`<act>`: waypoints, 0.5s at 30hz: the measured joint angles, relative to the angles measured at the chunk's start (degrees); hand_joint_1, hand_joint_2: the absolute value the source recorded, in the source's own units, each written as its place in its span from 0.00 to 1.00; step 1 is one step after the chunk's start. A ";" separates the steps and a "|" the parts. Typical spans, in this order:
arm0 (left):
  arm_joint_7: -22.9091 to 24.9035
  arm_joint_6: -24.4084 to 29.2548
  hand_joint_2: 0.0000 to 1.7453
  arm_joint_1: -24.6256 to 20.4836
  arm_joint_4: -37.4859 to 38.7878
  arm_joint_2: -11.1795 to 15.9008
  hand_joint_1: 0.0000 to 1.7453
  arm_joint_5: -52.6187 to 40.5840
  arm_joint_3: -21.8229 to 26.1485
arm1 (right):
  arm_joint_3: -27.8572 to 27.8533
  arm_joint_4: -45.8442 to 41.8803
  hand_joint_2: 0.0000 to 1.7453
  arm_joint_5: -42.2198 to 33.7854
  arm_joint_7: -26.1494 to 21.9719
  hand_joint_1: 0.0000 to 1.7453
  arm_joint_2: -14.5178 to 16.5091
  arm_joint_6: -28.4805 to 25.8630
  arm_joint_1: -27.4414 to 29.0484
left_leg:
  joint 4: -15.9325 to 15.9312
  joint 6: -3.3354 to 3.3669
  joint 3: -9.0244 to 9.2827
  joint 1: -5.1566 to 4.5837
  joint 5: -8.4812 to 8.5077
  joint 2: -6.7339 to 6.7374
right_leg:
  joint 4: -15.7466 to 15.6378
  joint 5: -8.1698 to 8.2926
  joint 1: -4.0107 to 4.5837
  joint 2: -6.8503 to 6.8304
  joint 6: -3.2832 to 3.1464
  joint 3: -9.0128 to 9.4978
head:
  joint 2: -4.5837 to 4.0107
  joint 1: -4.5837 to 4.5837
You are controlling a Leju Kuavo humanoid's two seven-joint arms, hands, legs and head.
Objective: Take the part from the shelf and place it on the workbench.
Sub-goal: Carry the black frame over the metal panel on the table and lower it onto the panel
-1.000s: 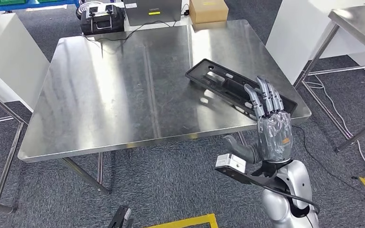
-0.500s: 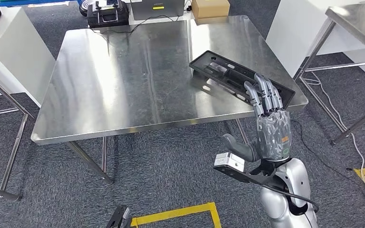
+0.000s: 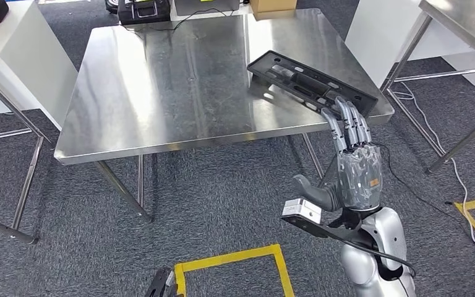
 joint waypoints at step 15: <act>-0.22 -0.13 0.00 0.22 0.09 0.15 0.00 0.21 -0.02 | -1.28 2.86 0.00 -9.59 -2.15 0.00 -0.77 -2.69 3.40 | -1.18 -0.07 9.47 0.56 -7.98 -0.34 | 0.42 7.31 -0.36 -0.57 1.25 -6.73 | 0.00 -0.44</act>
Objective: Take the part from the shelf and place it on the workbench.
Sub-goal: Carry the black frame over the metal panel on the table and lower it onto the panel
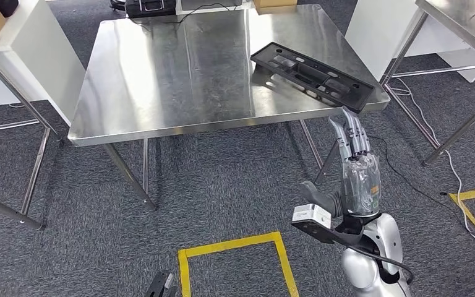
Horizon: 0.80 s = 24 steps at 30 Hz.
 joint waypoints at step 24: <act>0.91 0.49 0.00 1.32 0.55 0.93 0.00 2.17 -0.02 | -34.63 71.04 0.00 -26.36 0.00 0.00 6.01 -11.22 3.32 | 14.91 -1.71 -8.78 0.50 -1.46 0.11 | -1.41 -2.54 -0.16 -0.23 -2.49 2.41 | 0.00 0.09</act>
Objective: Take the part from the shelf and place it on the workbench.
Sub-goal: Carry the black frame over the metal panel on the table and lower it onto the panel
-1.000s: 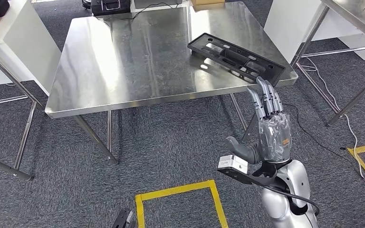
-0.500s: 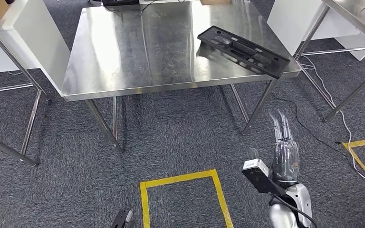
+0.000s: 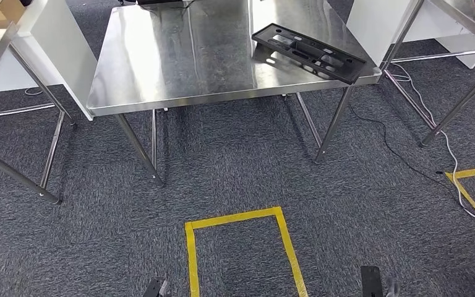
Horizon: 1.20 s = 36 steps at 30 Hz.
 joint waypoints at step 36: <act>1.23 0.46 0.00 -0.13 0.43 0.56 0.00 -0.27 -0.63 | 1.63 13.12 0.00 8.07 20.99 0.00 4.38 23.57 1.70 | -13.15 0.03 4.01 -0.16 4.59 3.22 | -0.83 -5.30 0.34 -3.10 0.50 6.25 | 0.00 -0.02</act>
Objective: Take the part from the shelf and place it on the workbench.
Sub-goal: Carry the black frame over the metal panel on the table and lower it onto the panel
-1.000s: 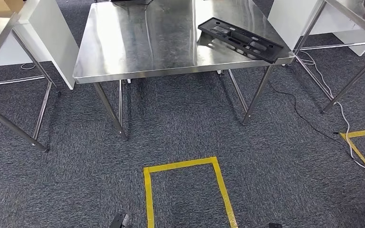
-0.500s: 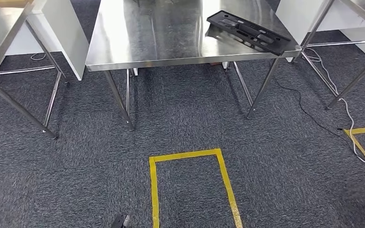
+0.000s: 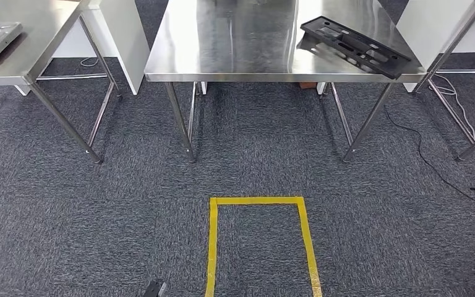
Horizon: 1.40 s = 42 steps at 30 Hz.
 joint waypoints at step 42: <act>-2.47 2.10 0.00 1.17 0.68 -0.43 0.00 -8.68 -6.74 | -0.59 0.82 0.00 -2.91 7.09 0.00 -6.10 10.94 0.16 | -1.59 3.13 -0.01 -0.48 0.33 -6.51 | 16.26 -4.80 -0.14 4.12 2.30 -9.45 | 0.00 0.33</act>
